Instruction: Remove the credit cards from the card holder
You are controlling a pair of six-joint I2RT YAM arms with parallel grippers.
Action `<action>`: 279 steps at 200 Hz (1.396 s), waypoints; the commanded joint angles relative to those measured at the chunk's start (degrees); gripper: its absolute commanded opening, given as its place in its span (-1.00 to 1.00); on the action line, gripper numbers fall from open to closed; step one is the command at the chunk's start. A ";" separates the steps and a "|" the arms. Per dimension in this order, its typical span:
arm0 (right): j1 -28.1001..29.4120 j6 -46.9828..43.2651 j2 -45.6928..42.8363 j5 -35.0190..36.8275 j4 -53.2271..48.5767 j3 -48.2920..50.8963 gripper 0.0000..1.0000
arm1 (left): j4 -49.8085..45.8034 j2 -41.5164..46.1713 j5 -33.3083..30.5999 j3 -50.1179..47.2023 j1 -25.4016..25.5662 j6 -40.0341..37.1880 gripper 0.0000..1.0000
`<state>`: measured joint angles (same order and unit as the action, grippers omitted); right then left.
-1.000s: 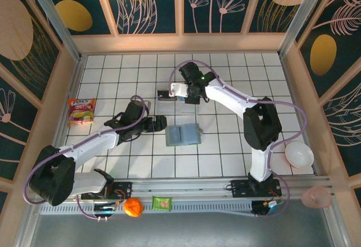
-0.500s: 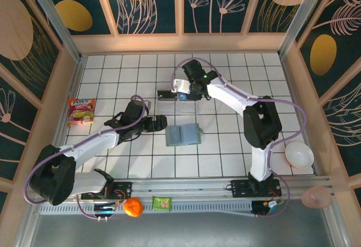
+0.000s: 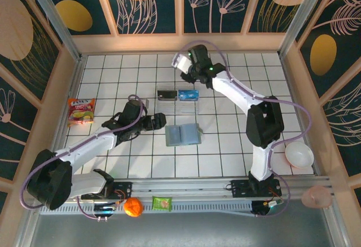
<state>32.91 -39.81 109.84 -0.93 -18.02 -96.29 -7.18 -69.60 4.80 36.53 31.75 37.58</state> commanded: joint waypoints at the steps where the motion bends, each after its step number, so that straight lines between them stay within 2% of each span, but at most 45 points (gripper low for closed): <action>1: -0.78 21.11 -5.08 -10.54 10.76 0.80 -0.31 | 2.13 2.82 -3.33 -1.52 -0.43 1.38 0.98; 37: -1.26 45.08 -11.16 -17.70 20.95 13.58 -0.22 | 5.00 5.67 -4.08 -3.85 -0.40 1.31 0.98; 74: -0.67 57.40 -16.56 -20.66 18.46 26.91 -0.22 | 7.56 7.09 -3.47 -6.52 -0.41 0.90 0.97; 94: 2.82 57.69 -20.00 -17.59 15.23 34.97 -0.22 | 8.70 8.61 -3.65 -8.39 -0.43 0.92 0.98; 117: 10.83 56.34 -22.17 -10.98 11.13 40.89 -0.22 | 9.03 10.37 -4.78 -10.25 -0.38 0.85 0.98; 137: 17.70 55.70 -20.27 -6.54 8.08 42.56 -0.24 | 8.85 11.44 -6.43 -11.43 -0.40 0.91 0.98; 169: 25.36 55.64 -15.74 1.56 5.71 41.73 -0.26 | 8.61 13.53 -7.73 -13.38 -0.45 1.02 0.98; 196: 28.06 54.95 -12.33 7.66 5.17 39.36 -0.27 | 7.84 14.99 -7.81 -14.01 -0.38 0.74 0.98; 279: 31.61 53.26 -4.55 10.91 2.33 34.93 -0.27 | 8.76 14.42 -6.55 -15.09 -0.43 1.27 0.97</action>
<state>63.86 14.35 103.68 7.11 -13.04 -59.86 0.21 -54.89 -2.04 22.11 31.75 38.20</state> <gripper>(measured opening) 0.364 0.986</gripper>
